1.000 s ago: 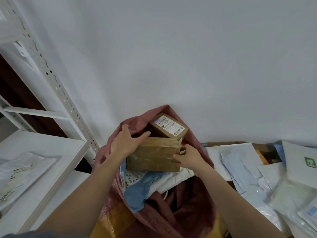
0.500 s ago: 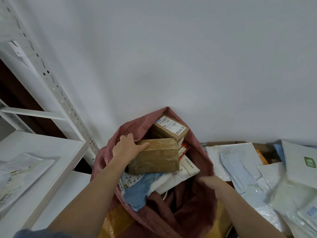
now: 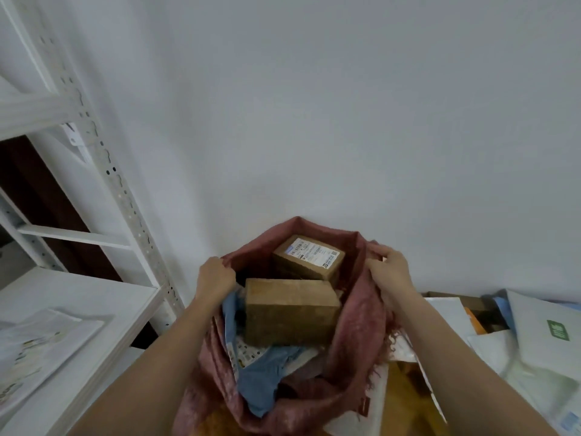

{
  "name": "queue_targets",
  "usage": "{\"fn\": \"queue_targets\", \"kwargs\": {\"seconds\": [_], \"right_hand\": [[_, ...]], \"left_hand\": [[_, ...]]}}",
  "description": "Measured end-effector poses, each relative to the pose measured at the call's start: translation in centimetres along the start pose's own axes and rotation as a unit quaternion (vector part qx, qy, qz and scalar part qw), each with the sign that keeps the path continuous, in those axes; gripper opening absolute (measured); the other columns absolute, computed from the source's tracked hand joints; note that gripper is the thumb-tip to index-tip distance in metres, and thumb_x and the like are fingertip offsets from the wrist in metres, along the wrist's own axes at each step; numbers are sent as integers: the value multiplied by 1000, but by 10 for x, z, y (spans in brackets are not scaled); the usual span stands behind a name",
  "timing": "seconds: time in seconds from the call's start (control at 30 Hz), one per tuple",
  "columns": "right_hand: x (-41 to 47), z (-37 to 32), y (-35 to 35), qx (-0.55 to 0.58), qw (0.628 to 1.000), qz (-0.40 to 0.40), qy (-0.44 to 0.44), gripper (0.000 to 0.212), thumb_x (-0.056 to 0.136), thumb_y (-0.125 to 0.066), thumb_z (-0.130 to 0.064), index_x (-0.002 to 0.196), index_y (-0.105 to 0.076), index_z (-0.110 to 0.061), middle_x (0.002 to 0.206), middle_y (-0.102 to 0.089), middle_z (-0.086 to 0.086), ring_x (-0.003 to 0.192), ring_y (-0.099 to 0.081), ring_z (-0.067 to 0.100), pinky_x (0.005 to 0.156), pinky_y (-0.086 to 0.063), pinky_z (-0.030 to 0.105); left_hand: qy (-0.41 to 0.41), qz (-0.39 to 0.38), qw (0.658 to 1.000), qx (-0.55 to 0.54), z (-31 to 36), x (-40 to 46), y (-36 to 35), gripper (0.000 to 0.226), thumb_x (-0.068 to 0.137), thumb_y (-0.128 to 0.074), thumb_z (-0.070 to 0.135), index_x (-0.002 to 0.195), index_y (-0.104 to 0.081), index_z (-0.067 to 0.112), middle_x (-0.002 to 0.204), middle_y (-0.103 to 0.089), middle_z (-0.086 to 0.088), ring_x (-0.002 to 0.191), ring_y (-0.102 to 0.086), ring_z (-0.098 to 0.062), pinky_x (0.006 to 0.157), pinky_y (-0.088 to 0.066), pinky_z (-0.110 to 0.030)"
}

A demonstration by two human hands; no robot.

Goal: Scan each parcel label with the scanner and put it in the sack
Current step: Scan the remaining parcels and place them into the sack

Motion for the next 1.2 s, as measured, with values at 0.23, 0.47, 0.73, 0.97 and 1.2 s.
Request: {"fn": "queue_targets", "kwargs": {"seconds": [0.23,0.47,0.73,0.97,1.2], "right_hand": [[-17,-146,-1,68,972,-1,224,45,89,-52,5,127,-63,-16,133,-53,-13,127,-52,11,111,-40,37],[-11,-130,-12,30,980,-33,195,55,89,-51,8,138,-53,-15,144,-42,-9,132,-46,18,111,-40,43],[3,-114,-1,-23,989,-20,142,62,86,-54,5,142,-48,-19,146,-43,0,128,-50,20,108,-43,42],[8,-85,4,2,997,-9,81,51,80,-48,8,107,-68,-30,104,-68,6,68,-67,16,58,-55,26],[2,-11,-16,-60,993,-93,-48,41,85,-64,-8,121,-59,-26,130,-57,8,108,-61,27,92,-54,45]], "left_hand": [[-23,204,961,-188,52,5,107,34,98,-39,12,75,-60,-2,75,-57,-13,70,-51,-22,67,-38,-34],[77,150,971,-168,13,11,106,27,94,-44,7,69,-51,3,61,-45,-6,54,-45,-20,45,-30,-26],[89,40,994,-53,10,19,102,20,76,-74,8,88,-61,0,80,-62,-16,73,-62,-30,59,-44,-31],[69,87,993,-43,15,8,99,59,78,-51,-8,136,-42,3,132,-44,-22,94,-56,-35,66,-45,-34],[-264,183,900,293,74,-36,61,43,75,-64,2,116,-56,11,117,-48,-15,101,-47,-32,86,-43,-43]]}}
Point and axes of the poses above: each hand's wrist, its own x-axis towards the middle knuckle, its own y-axis out of the back of the hand, z = x × y, the point moved 10 cm from there along x, towards the middle knuckle
